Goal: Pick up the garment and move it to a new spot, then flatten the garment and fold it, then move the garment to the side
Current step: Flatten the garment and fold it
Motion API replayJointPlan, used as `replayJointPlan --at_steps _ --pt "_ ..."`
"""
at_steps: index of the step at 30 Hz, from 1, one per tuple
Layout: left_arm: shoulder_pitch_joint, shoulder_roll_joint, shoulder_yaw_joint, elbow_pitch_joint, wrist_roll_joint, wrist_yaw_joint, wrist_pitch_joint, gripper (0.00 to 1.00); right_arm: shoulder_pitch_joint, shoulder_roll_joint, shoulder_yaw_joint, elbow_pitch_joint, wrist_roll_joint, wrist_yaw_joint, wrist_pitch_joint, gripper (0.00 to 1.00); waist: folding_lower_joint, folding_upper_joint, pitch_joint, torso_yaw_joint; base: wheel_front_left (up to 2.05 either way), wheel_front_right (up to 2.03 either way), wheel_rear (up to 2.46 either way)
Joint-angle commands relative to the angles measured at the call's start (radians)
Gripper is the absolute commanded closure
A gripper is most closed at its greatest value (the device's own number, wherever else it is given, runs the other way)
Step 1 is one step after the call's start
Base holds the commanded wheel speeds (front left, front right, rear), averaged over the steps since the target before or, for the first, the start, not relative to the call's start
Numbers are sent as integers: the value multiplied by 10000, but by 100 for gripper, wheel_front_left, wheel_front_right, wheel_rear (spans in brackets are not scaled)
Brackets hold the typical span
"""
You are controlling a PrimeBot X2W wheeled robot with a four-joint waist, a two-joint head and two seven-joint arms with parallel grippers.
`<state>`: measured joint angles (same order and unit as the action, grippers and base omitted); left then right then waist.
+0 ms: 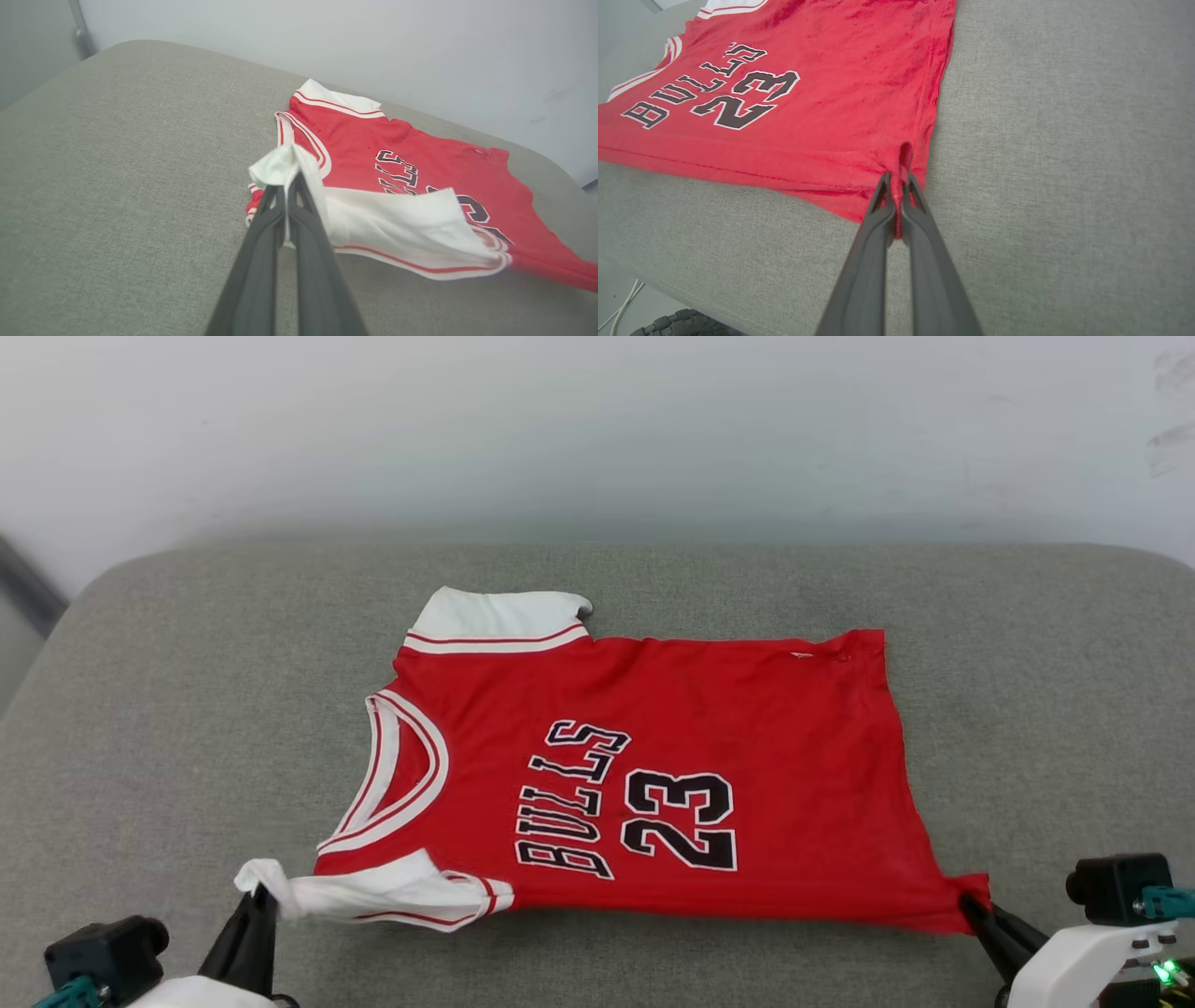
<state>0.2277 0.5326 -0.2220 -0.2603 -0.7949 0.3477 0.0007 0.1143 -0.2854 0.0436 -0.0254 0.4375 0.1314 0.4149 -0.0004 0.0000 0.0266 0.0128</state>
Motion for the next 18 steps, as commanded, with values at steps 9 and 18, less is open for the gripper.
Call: replayJointPlan --at_steps 9,18 --pt "-2029 57 -425 796 -36 -663 625 100 -1212 507 -56 -319 -900 -9 1285 100 4 0 1042 -57 0 0 0" --pt "-4327 -284 -838 3201 -172 -1729 801 100 -3168 342 551 1341 -931 -10 1049 100 4 0 2353 -175 0 0 0"
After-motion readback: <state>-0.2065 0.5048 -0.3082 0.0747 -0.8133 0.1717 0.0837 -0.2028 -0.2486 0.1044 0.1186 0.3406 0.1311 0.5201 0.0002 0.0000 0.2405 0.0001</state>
